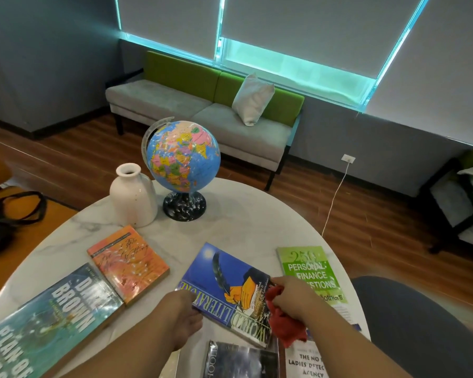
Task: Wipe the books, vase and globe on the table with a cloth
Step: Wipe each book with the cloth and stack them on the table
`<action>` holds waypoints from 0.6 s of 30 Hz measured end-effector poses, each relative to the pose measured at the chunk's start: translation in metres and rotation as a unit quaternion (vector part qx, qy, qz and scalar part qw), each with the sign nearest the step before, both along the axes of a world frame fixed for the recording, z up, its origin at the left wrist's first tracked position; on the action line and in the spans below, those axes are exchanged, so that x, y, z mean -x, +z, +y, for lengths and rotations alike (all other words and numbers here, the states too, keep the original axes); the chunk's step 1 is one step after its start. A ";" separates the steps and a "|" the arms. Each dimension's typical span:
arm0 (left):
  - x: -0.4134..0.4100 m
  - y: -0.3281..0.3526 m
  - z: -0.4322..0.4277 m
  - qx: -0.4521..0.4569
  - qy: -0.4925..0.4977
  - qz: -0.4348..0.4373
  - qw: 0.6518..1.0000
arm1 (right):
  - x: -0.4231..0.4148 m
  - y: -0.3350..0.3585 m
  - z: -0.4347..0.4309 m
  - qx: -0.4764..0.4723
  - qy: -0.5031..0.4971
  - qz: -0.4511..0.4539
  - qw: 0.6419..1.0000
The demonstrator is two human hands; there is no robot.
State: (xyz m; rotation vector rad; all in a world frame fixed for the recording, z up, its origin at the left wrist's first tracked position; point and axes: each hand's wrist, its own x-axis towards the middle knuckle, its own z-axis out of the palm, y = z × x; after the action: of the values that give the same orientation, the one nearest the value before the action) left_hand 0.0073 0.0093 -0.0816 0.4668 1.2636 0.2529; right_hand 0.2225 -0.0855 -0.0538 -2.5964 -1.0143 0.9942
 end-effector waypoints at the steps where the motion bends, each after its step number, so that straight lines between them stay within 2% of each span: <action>1: -0.003 0.002 -0.001 0.010 0.009 0.003 1.000 | 0.003 0.000 0.000 0.017 0.037 -0.023 0.999; 4: -0.007 0.006 0.000 0.033 0.016 0.017 0.999 | 0.007 -0.004 0.002 0.062 0.125 -0.101 0.985; 8: -0.010 0.009 -0.003 0.063 0.008 0.038 0.997 | 0.003 -0.007 -0.001 0.054 0.136 -0.104 0.984; 12: -0.023 0.021 -0.008 0.053 0.023 0.030 0.998 | 0.003 -0.006 0.000 0.076 0.176 -0.134 0.972; 18: -0.038 0.034 -0.006 0.040 0.066 0.019 0.997 | 0.023 -0.020 0.009 0.042 0.232 -0.172 0.956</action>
State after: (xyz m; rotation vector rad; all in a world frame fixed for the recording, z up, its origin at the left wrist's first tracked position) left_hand 0.0458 0.0034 -0.0476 0.3213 1.3379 0.3059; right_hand 0.1997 -0.0767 -0.0738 -2.7204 -1.7662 0.6837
